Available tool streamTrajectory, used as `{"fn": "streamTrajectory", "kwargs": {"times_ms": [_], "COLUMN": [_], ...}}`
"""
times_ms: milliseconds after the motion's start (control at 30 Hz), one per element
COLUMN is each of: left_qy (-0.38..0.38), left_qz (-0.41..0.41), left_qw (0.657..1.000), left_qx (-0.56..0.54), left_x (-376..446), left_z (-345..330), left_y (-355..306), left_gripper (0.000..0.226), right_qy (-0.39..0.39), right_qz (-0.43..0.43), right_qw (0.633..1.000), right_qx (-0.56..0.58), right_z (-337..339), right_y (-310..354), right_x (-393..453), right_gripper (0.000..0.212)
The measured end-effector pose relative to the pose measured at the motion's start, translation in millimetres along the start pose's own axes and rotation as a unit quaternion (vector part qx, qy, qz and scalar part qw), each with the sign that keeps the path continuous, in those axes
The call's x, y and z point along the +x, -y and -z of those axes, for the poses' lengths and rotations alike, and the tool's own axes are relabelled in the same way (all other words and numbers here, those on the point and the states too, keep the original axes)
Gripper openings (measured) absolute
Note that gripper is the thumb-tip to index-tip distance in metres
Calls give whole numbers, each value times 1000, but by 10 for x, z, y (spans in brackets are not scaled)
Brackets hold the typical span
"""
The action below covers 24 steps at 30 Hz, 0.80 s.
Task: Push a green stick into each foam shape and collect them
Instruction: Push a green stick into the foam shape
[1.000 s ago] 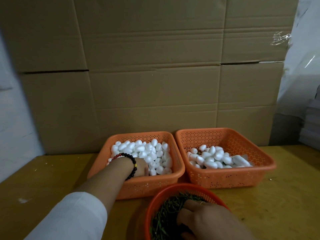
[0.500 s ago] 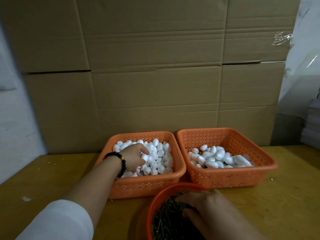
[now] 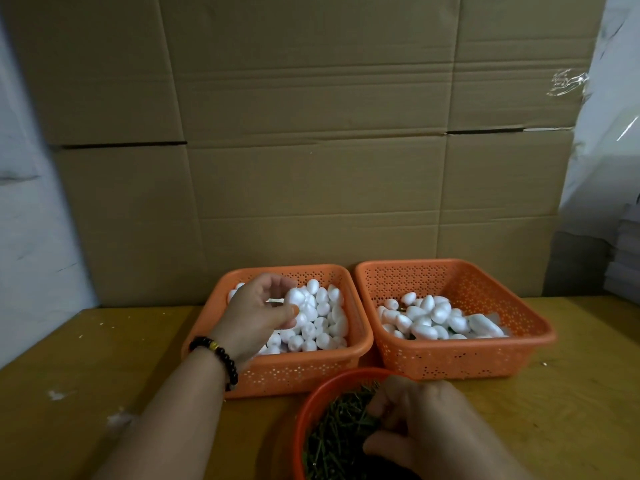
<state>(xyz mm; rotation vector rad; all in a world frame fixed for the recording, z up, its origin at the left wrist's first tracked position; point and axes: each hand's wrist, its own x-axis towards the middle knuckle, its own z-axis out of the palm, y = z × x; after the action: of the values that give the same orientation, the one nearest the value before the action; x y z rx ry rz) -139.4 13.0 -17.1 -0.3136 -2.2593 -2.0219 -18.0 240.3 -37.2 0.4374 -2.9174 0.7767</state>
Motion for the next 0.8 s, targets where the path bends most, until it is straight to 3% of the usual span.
{"fn": "streamTrajectory", "kwargs": {"times_ms": [100, 200, 333, 533, 633, 800], "left_qy": [17, 83, 114, 90, 80, 68], "left_qz": [-1, 41, 106, 184, 192, 174], "left_qw": [986, 945, 902, 804, 799, 830], "left_qx": [-167, -315, -402, -558, -564, -525], "left_x": [-216, -410, -520, -536, -559, -568], "left_z": [-61, -186, -327, -363, -393, -453], "left_y": [-75, -121, -177, -283, -316, -303], "left_gripper": [28, 26, 32, 27, 24, 24], "right_qy": [-12, -45, -92, -166, -188, -207], "right_qz": [-16, -8, 12, 41, 56, 77], "right_qw": [1000, 999, 994, 980, 975, 967], "right_qx": [1, 12, 62, 102, 106, 129], "right_z": [2, 9, 16, 51, 44, 2], "right_y": [16, 28, 44, 59, 58, 32], "right_x": [-9, -20, -45, -57, -51, -40], "right_gripper": [30, 30, 29, 24, 32, 44]}}
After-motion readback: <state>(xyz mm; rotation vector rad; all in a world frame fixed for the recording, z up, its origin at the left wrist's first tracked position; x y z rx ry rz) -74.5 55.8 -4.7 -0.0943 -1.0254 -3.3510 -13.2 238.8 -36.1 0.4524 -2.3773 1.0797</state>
